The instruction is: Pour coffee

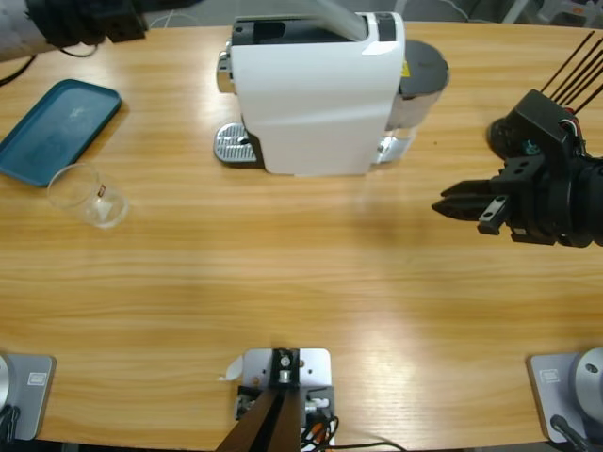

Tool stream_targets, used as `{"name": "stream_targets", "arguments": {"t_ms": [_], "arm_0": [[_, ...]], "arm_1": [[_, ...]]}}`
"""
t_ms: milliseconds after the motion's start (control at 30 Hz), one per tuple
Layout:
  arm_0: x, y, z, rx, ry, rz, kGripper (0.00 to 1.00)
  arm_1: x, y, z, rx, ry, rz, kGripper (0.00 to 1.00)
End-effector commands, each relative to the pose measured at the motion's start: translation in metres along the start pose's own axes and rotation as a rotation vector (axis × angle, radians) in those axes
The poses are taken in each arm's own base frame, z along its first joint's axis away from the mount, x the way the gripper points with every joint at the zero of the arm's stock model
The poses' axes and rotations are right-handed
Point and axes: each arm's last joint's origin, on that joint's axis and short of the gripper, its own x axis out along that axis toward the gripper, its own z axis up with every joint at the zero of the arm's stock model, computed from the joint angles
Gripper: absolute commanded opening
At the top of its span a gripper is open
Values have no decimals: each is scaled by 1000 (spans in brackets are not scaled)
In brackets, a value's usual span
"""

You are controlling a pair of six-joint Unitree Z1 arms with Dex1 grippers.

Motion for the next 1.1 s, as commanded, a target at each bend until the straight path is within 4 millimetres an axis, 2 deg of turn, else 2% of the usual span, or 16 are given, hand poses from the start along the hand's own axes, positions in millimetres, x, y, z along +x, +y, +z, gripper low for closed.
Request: {"name": "stream_targets", "arguments": {"t_ms": [33, 67, 100, 133, 167, 233, 267, 333, 433, 533, 633, 733, 800, 867, 967, 1100], "arm_0": [[-4, -14, -1, 9, 13, -29, 0], [-4, -18, -2, 26, 13, -35, 0], [-7, -27, -3, 74, 9, -44, 0], [-11, -35, -4, 115, 6, -41, 0], [-16, -43, -7, 152, -4, -20, 0], [-32, -65, -17, 233, -65, 93, 0], [-40, -77, -21, 276, -90, 170, 0], [-53, -110, -31, 388, -92, 374, 14], [-62, -138, -42, 509, -39, 633, 333], [-69, -145, -55, 597, 42, 898, 649], [-82, -141, -73, 675, 92, 1020, 722], [-98, -137, -91, 688, 105, 1036, 737], [-111, -141, -105, 716, 106, 1021, 734], [-117, -137, -111, 691, 71, 1037, 734], [-118, -134, -109, 667, 24, 1106, 734], [-122, -139, -114, 687, 56, 1092, 757]], "arm_1": [[10, 0, -7, 2, 50, 8, 138], [10, 0, -7, 2, 51, 8, 153], [10, 0, -7, 2, 49, 8, 223], [8, 0, -7, 2, 45, 7, 449], [8, 0, -8, 1, 42, 6, 525], [5, -1, -9, 1, 32, -7, 557], [2, -1, -10, 1, 23, -16, 635], [-1, -2, -12, 7, 8, -40, 655], [-5, -4, -14, 15, -8, -65, 655], [-14, -6, -18, 50, -45, -98, 655], [-25, -8, -22, 112, -101, -150, 655], [-34, -17, -22, 257, -147, -317, 656], [-59, -29, -39, 390, -270, -422, 731], [-70, -39, -53, 483, -308, -494, 770], [-80, -50, -53, 575, -296, -560, 958], [-77, -64, -46, 646, -244, -608, 987]]}}
